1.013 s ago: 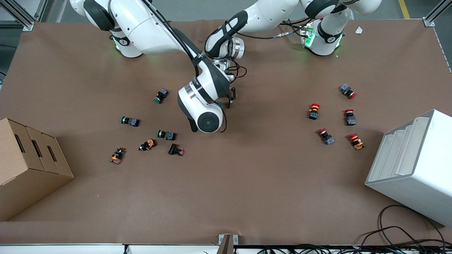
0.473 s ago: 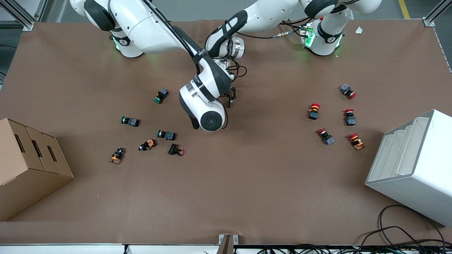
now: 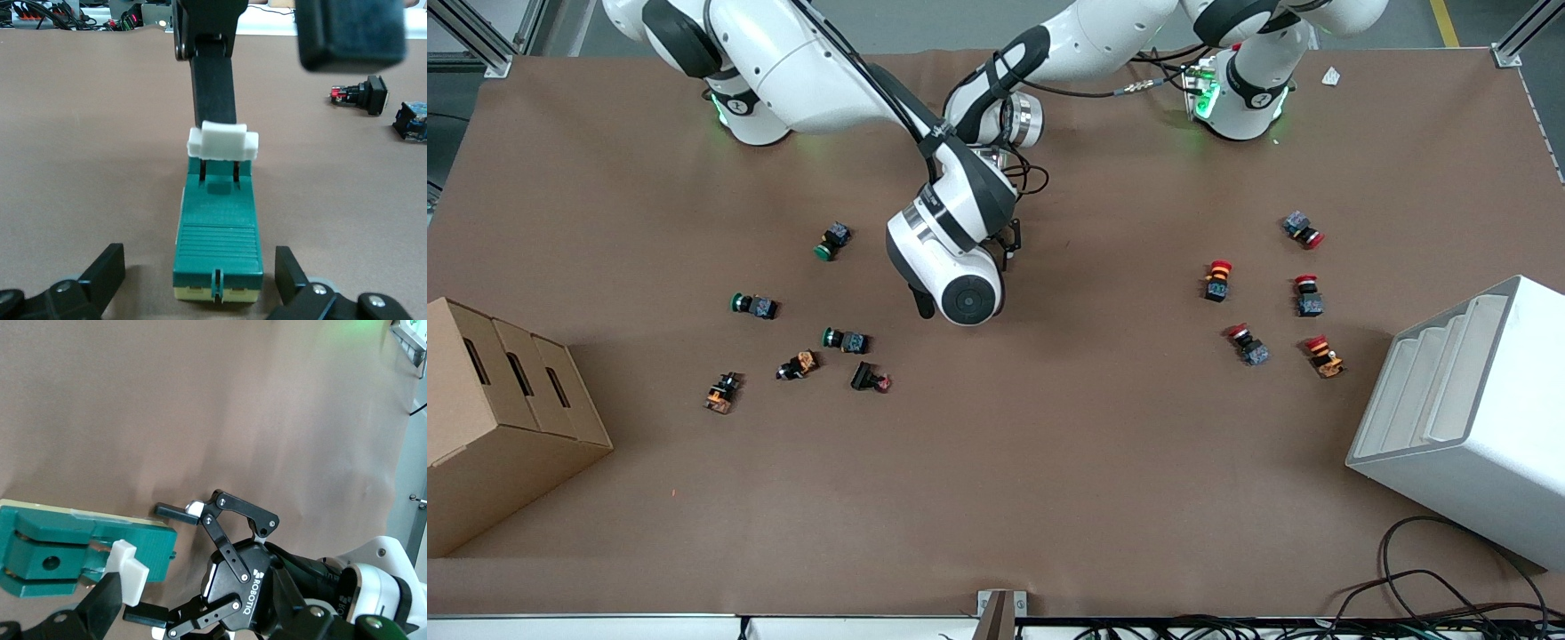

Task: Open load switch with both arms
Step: 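Press the white lever down with the right gripper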

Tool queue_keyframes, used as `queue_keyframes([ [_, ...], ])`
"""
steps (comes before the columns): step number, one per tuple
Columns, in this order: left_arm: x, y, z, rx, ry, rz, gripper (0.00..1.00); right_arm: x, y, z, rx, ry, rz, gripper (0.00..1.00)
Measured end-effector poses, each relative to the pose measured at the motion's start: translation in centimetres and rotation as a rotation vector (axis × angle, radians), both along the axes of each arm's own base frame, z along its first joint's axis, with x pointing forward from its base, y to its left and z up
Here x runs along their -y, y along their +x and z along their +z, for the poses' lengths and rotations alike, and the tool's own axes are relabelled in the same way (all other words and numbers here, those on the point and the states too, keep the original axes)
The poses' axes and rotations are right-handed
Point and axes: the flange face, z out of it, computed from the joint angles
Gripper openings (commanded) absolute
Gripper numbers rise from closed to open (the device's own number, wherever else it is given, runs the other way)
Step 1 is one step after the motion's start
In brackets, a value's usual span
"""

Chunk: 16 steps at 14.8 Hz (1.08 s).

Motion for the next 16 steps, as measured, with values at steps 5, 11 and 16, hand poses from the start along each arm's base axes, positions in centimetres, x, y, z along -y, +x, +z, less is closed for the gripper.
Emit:
queue_keyframes([
  [5,0.0,-0.1,0.0,0.001,0.001,-0.001,0.99,0.0,-1.0,-1.1,-0.022,-0.016,0.009,1.0],
  [11,0.0,-0.1,-0.1,0.003,0.002,-0.002,0.99,-0.1,-1.5,-1.7,-0.026,-0.022,0.014,1.0],
  [16,0.0,-0.1,-0.1,0.003,0.003,-0.002,0.99,-0.2,-1.7,-1.9,-0.026,-0.023,0.015,1.0],
])
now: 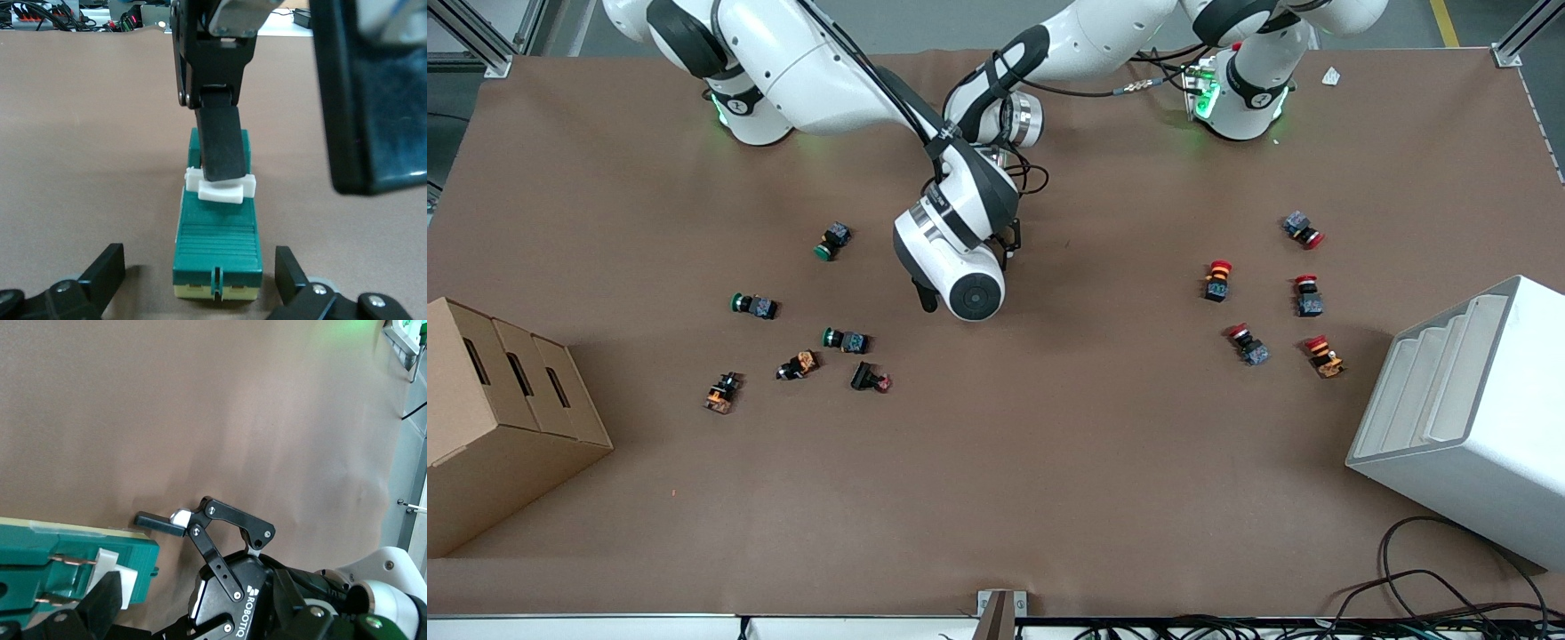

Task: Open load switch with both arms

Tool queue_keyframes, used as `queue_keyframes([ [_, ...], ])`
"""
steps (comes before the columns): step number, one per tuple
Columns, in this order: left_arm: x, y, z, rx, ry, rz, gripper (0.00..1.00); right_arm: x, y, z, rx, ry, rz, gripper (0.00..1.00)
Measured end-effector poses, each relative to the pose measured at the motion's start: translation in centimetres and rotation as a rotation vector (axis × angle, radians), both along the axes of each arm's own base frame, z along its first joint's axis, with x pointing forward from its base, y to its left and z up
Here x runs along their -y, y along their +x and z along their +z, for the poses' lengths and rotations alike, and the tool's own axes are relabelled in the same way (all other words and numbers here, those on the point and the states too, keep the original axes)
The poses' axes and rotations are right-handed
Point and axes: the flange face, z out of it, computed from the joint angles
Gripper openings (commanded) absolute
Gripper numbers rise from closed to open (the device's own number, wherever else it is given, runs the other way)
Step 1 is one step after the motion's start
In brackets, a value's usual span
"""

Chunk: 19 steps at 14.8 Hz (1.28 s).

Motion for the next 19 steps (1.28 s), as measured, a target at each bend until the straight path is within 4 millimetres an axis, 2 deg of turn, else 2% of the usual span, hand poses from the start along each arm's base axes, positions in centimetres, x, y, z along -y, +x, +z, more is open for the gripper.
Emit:
queue_keyframes([
  [5,0.0,0.0,0.0,0.0,0.0,0.0,0.99,0.2,0.5,0.1,0.01,0.005,-0.005,1.0],
  [7,0.0,0.0,0.0,0.0,0.0,0.0,0.99,0.7,1.9,1.1,0.036,0.043,0.01,1.0],
  [9,0.0,0.0,0.0,0.0,0.0,0.0,0.99,2.7,4.5,3.1,0.069,0.092,0.062,1.0],
  [11,0.0,0.0,0.0,0.001,0.0,0.0,0.99,6.4,7.7,6.0,0.111,0.136,0.169,1.0],
  [13,0.0,0.0,0.0,0.001,0.0,0.0,0.99,11.0,10.6,10.5,0.157,0.188,0.318,1.0],
  [15,0.0,0.0,0.0,0.001,0.0,0.0,0.99,15.6,12.7,15.1,0.184,0.262,0.422,1.0],
  [17,0.0,0.0,0.0,0.001,0.004,-0.003,0.99,21.5,14.9,18.6,0.2,0.358,0.521,1.0],
  [19,0.3,0.1,0.2,0.001,0.015,-0.011,0.99,28.0,16.9,20.9,0.22,0.443,0.628,1.0],
])
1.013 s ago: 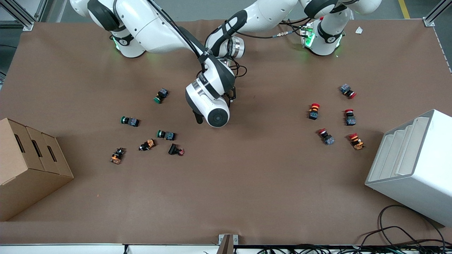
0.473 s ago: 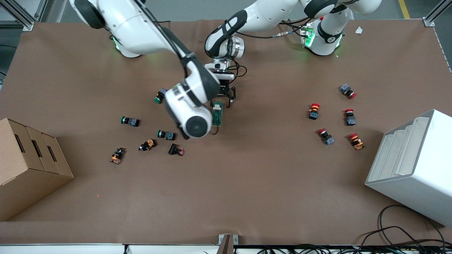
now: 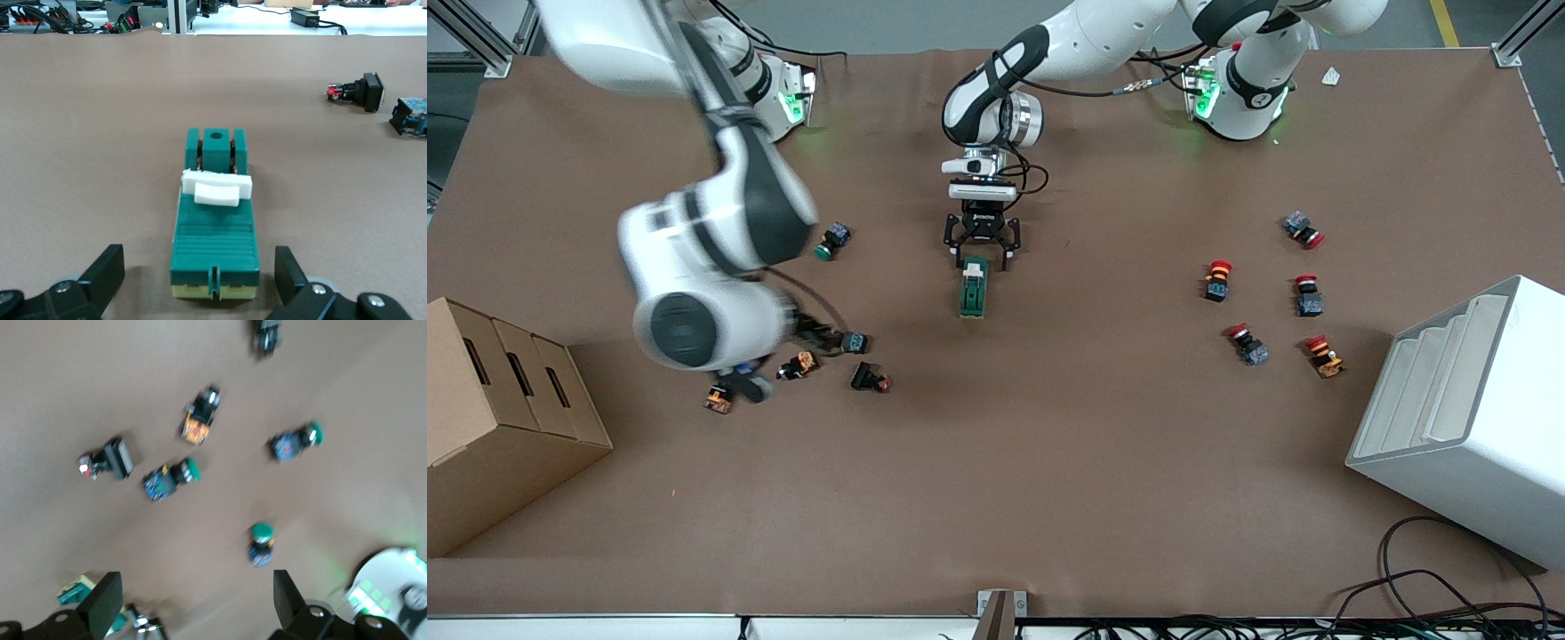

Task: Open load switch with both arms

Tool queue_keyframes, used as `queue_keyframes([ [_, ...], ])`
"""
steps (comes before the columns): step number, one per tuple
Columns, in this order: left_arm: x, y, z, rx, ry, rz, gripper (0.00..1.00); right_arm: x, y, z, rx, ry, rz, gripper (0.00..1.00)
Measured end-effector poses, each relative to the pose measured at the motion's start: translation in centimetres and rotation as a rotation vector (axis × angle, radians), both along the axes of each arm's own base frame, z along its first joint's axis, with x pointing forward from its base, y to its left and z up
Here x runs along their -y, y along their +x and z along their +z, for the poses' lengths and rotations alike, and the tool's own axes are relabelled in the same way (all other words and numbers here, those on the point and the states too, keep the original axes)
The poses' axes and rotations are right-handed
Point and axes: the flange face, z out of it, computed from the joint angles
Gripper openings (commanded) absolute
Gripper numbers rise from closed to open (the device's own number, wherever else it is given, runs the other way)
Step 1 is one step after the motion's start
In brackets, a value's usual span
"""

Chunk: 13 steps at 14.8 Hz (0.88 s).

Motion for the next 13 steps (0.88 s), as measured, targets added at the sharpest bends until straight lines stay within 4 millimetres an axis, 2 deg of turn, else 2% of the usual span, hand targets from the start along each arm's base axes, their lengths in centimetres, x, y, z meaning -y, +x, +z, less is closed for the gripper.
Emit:
queue_keyframes([
  [3,1.0,0.6,1.0,-0.008,0.008,0.021,0.99,8.7,1.5,3.1,0.042,0.085,0.195,1.0],
  [5,1.6,0.9,1.7,-0.023,0.017,0.043,0.99,12.7,1.8,4.9,0.064,0.108,0.351,1.0],
  [8,3.0,1.3,3.4,-0.066,0.021,0.098,0.99,17.2,1.7,6.7,0.081,0.144,0.498,1.0],
  [11,5.0,1.6,6.2,-0.139,0.032,0.153,0.99,21.5,1.5,7.9,0.098,0.163,0.526,1.0],
  [13,5.8,2.2,8.2,-0.174,0.053,0.169,0.99,23.2,1.2,8.4,0.104,0.167,0.519,1.0],
])
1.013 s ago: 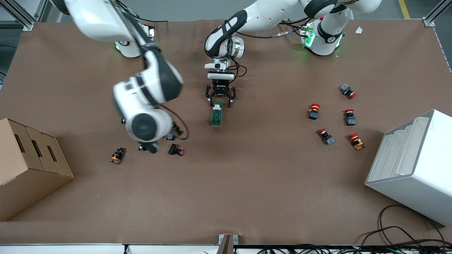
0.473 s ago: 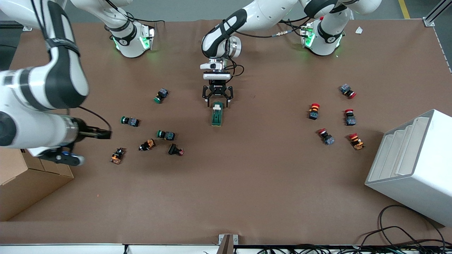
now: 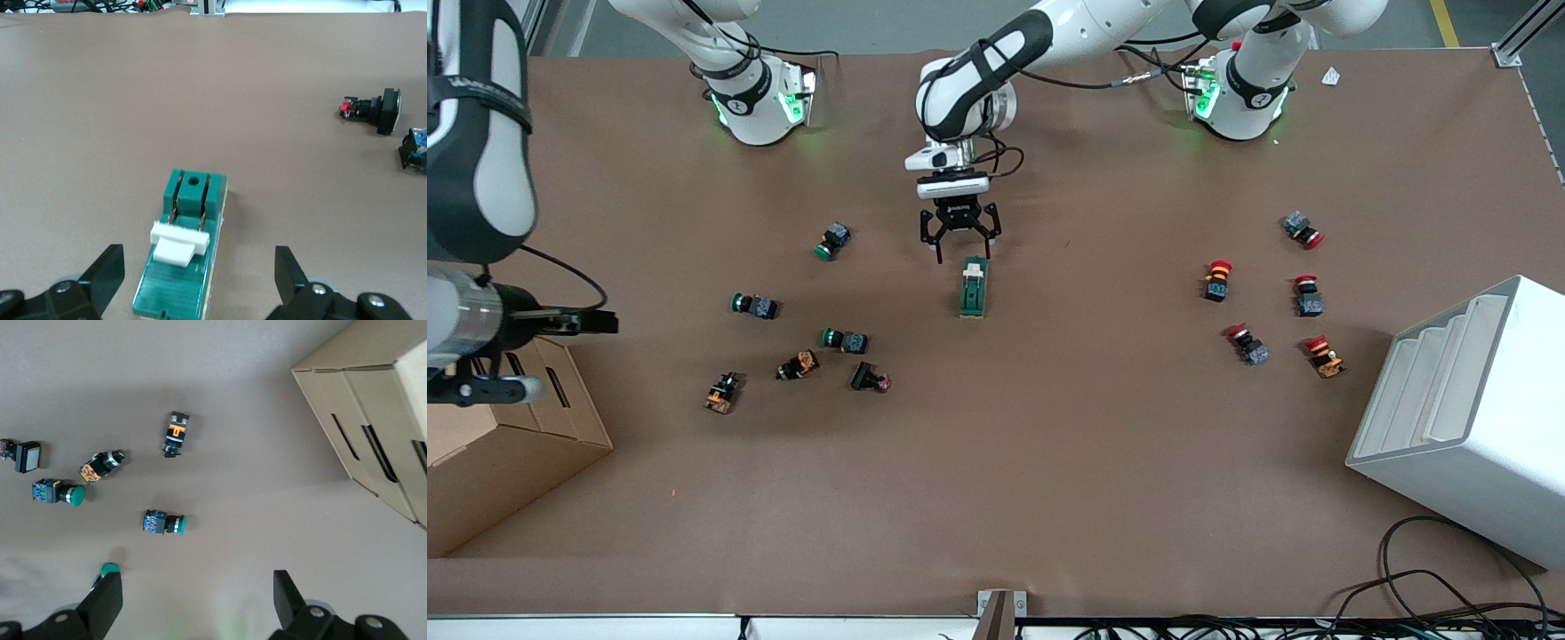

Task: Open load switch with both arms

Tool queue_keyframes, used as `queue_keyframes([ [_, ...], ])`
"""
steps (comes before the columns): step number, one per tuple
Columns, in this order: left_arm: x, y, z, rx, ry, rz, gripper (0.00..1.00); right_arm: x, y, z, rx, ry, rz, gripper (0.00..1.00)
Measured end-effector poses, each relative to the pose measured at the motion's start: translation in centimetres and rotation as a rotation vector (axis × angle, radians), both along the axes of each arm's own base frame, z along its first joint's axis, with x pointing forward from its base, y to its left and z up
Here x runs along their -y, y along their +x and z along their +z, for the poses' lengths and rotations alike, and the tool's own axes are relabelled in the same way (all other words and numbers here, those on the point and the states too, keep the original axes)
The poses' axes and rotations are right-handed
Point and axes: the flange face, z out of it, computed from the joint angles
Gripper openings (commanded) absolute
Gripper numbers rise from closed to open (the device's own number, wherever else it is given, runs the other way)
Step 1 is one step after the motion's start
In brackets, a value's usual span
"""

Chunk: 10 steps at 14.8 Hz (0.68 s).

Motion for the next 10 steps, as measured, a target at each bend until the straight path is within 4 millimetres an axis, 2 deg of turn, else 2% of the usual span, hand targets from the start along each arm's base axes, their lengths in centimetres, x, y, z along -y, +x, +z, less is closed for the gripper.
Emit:
queue_keyframes([
  [2,0.3,1.0,2.0,-0.019,0.004,0.018,0.99,0.2,-0.2,0.3,-0.007,0.001,-0.001,1.0],
  [5,0.9,2.9,5.4,-0.091,0.015,0.056,0.99,-0.1,-0.5,2.3,0.008,0.002,0.003,1.0],
  [7,1.5,4.5,9.0,-0.185,0.032,0.068,0.99,-0.4,-0.6,3.6,0.023,0.003,0.007,1.0],
  [10,1.1,8.1,14.8,-0.259,0.005,0.089,0.99,-1.0,-0.8,4.0,0.016,0.008,0.017,1.0],
])
